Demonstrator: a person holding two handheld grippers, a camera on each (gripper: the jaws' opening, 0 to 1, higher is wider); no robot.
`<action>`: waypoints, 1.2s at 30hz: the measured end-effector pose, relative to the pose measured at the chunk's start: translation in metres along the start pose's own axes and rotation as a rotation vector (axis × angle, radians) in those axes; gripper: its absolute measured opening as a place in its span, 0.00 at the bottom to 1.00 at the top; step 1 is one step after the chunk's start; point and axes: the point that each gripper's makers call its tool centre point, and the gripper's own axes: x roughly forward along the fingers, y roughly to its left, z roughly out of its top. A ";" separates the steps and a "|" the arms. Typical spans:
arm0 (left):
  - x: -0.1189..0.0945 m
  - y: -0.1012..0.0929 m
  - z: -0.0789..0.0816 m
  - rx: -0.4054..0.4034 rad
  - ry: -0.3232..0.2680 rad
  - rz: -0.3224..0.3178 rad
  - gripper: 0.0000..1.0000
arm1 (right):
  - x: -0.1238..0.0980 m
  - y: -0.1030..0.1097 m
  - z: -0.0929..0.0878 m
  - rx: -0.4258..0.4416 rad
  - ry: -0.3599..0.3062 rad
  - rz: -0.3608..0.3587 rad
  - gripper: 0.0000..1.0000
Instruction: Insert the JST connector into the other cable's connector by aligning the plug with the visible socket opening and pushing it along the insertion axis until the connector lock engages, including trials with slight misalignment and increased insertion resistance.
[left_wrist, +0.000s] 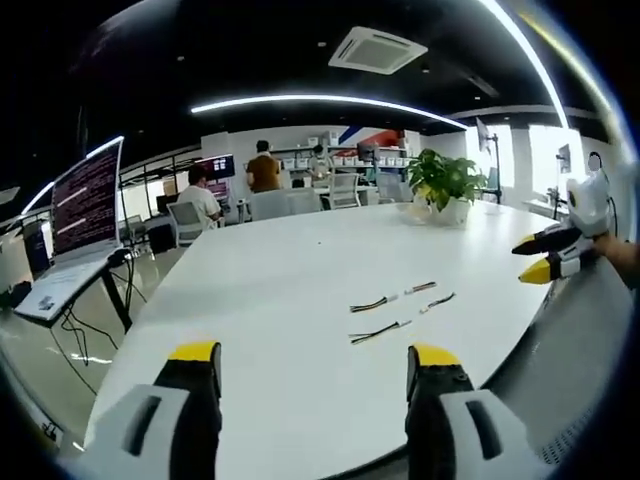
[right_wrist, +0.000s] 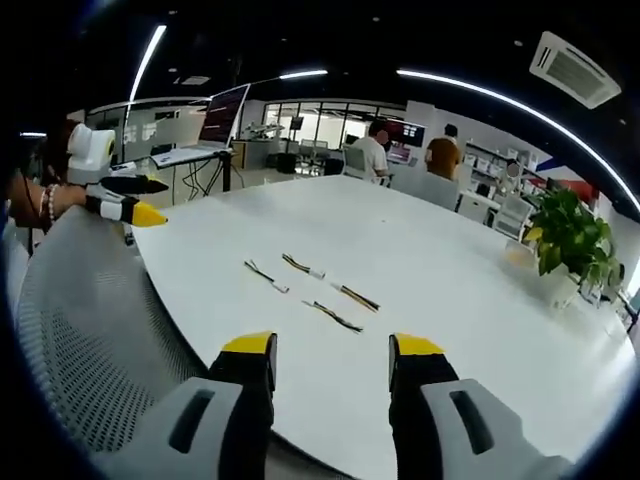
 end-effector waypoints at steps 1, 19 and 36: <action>0.001 0.000 -0.001 0.001 0.000 -0.005 0.72 | 0.000 0.000 0.000 0.000 0.001 -0.002 0.43; -0.004 -0.021 0.010 0.006 -0.090 -0.141 0.62 | -0.004 -0.003 0.010 0.034 -0.057 -0.022 0.39; 0.000 -0.030 0.000 -0.019 -0.015 -0.198 0.58 | -0.002 -0.001 0.007 0.026 -0.032 -0.010 0.39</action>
